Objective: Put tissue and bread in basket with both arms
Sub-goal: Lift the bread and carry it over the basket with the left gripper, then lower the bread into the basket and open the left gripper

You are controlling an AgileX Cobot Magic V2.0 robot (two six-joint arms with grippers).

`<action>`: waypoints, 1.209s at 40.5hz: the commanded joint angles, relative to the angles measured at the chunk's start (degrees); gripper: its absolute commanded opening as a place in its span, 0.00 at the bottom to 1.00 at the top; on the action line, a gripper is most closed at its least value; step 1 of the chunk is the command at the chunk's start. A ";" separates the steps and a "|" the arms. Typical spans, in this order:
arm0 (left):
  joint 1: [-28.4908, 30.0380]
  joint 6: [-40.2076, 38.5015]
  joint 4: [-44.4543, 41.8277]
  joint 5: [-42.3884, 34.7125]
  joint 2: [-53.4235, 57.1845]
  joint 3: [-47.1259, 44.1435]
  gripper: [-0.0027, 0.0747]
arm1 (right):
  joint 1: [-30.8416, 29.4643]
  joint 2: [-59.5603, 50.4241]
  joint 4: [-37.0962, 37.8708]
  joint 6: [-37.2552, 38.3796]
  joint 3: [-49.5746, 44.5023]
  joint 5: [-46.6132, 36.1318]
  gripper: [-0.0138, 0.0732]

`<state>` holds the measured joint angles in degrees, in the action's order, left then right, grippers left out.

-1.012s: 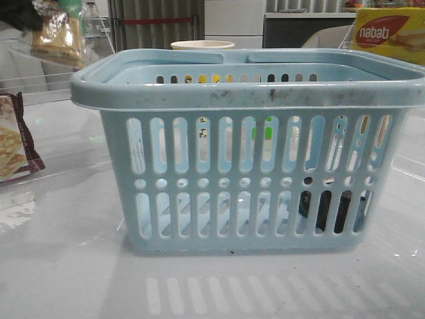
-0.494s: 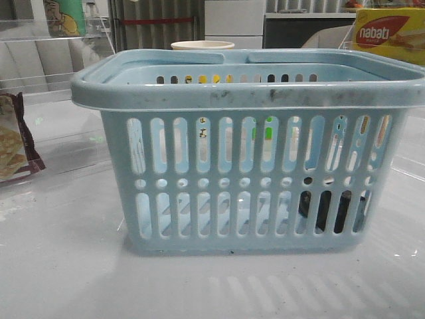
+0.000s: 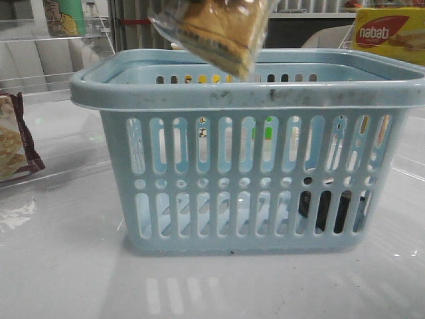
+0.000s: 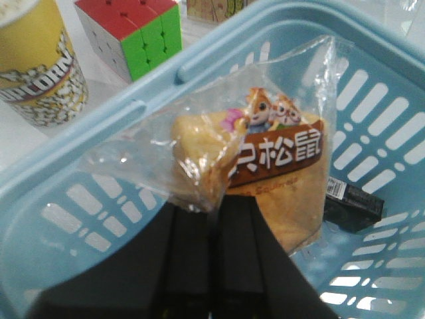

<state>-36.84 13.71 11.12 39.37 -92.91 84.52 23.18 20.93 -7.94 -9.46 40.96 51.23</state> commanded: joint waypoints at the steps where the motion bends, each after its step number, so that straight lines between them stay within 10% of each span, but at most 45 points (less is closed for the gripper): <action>1: -0.64 0.03 1.02 -4.38 -0.46 1.98 0.15 | 0.02 0.46 -0.14 -0.49 1.27 -3.91 0.79; 7: -0.64 0.03 1.02 -4.38 -4.11 1.98 0.17 | 0.02 0.46 -0.14 -0.49 1.27 -3.91 0.79; 18: -0.64 0.03 3.19 -4.69 -3.30 2.07 0.59 | 0.02 0.46 -0.14 -0.49 1.27 -3.91 0.79; 37: -0.40 0.17 0.53 -0.57 17.41 1.26 0.60 | 0.02 0.46 -0.14 -0.49 1.27 -3.91 0.79; 49: -0.40 0.17 0.26 -0.47 36.27 -15.89 0.60 | 0.02 0.46 -0.14 -0.49 1.27 -3.96 0.79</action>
<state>-37.08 13.74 11.16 42.00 -61.95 71.50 23.18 20.93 -7.94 -9.50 40.96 51.31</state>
